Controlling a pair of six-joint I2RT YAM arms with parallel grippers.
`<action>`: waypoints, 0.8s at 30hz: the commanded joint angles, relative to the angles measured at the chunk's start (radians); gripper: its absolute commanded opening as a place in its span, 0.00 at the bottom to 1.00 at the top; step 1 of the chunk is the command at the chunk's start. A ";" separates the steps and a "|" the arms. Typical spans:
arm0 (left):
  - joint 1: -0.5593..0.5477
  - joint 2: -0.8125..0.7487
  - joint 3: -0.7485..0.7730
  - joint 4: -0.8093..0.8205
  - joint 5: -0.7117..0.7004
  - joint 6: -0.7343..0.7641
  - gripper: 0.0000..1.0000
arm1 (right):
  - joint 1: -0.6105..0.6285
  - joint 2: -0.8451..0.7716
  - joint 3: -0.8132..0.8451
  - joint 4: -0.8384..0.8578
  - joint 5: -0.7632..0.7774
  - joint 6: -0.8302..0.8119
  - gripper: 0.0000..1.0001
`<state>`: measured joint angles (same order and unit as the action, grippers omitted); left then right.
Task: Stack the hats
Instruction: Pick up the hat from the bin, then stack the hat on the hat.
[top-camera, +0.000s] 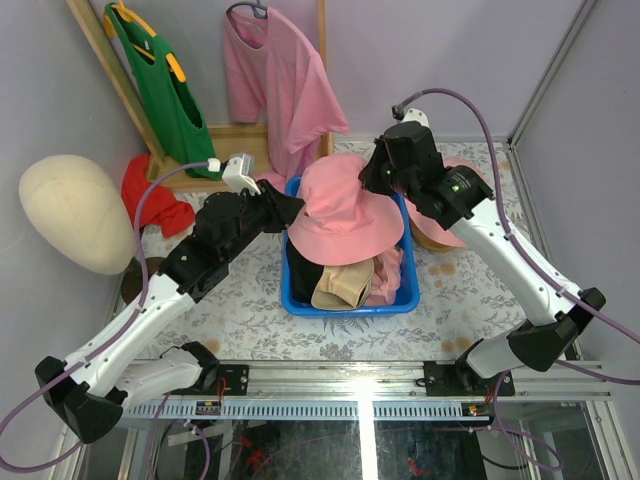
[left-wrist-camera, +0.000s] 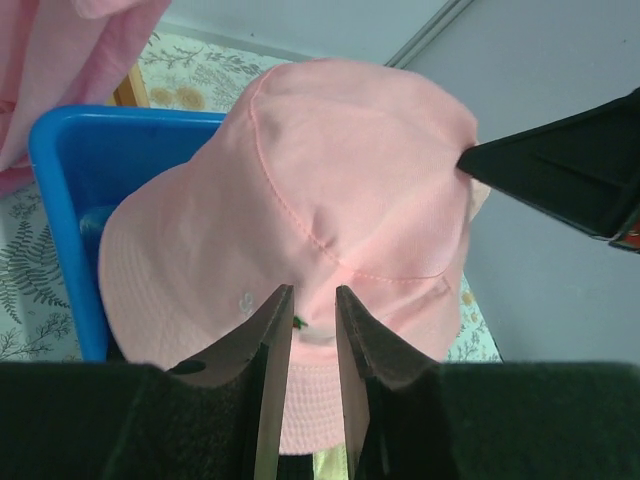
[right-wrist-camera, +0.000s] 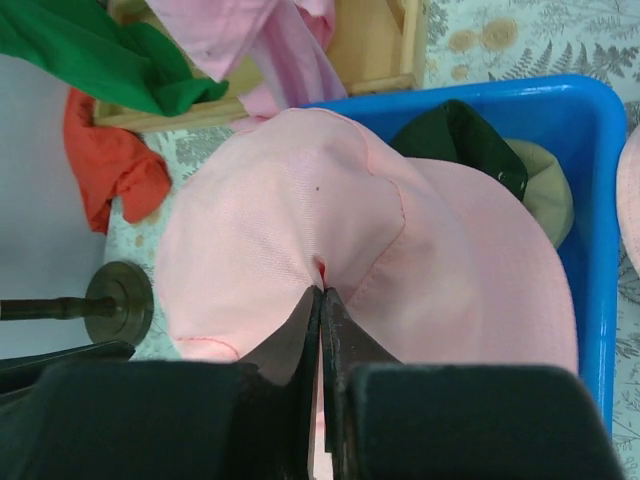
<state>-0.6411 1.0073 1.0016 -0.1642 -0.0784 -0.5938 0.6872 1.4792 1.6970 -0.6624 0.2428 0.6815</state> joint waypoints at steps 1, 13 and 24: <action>-0.006 -0.034 0.010 0.057 -0.073 -0.012 0.23 | 0.009 -0.037 0.097 0.002 -0.004 -0.029 0.00; -0.006 -0.064 0.027 0.058 -0.131 -0.011 0.24 | 0.007 0.033 0.424 -0.140 0.098 -0.117 0.00; -0.006 -0.062 0.054 0.057 -0.138 0.002 0.24 | -0.248 -0.041 0.414 -0.137 0.032 -0.144 0.00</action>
<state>-0.6411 0.9531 1.0138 -0.1642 -0.1860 -0.6041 0.5663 1.5047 2.1490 -0.8410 0.3195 0.5632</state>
